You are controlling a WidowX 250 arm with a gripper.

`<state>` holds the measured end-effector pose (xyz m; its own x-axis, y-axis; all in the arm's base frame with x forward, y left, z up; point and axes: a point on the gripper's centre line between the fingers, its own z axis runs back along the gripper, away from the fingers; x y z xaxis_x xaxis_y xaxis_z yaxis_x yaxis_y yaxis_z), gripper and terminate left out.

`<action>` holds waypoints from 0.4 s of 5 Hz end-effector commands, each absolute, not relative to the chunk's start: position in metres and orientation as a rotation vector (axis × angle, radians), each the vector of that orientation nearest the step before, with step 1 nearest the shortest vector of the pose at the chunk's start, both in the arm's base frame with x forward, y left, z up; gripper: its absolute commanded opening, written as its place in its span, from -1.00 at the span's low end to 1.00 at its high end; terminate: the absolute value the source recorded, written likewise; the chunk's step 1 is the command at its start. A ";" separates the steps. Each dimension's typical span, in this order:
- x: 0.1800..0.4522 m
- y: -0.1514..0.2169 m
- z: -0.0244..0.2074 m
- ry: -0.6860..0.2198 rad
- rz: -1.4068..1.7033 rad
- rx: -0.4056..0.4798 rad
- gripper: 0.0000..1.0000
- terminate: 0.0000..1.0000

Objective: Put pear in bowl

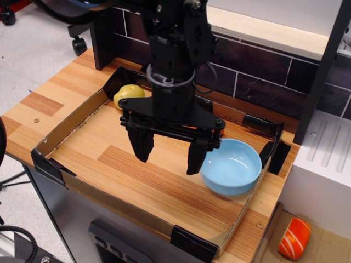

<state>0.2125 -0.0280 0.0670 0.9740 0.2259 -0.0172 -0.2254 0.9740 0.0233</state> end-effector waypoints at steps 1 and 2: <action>0.212 -0.028 0.067 0.020 0.228 0.021 1.00 -1.00; 0.223 -0.016 0.083 -0.048 0.183 0.006 1.00 -1.00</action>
<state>0.2154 -0.0148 0.0728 0.9819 0.1895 -0.0035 -0.1894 0.9818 0.0104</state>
